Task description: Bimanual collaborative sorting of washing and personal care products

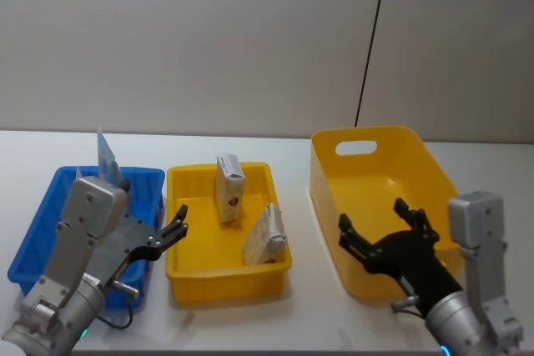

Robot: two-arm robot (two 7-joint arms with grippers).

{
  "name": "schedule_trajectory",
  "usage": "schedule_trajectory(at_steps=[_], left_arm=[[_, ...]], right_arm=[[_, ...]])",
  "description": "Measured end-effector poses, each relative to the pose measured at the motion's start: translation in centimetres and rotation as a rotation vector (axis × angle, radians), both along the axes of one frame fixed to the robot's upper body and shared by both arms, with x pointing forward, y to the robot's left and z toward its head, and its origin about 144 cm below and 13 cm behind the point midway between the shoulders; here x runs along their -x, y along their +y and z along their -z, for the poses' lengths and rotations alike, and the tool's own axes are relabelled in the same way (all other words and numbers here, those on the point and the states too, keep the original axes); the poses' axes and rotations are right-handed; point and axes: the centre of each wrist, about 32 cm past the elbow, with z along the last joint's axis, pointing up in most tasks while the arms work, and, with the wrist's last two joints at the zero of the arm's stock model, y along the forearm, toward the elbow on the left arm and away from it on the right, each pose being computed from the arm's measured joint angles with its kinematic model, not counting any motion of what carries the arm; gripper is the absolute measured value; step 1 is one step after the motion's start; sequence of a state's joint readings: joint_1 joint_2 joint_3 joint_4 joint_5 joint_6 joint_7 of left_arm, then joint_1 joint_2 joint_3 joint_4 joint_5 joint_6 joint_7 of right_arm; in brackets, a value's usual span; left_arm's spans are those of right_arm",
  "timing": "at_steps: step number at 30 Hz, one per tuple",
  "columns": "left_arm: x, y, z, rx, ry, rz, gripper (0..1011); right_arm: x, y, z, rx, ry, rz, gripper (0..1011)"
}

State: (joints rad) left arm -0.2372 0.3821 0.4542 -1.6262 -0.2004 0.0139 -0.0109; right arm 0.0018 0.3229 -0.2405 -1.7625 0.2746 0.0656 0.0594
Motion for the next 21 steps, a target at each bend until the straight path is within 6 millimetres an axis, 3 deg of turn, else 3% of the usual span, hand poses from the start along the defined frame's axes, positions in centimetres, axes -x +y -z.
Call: schedule_trajectory(at_steps=[21], left_arm=[[0.0, 0.0, 0.0, 0.0, 0.0, 0.0, 1001]], right_arm=[[-2.7, 7.5, -0.6, 0.042, 0.164, 0.026, 1003]])
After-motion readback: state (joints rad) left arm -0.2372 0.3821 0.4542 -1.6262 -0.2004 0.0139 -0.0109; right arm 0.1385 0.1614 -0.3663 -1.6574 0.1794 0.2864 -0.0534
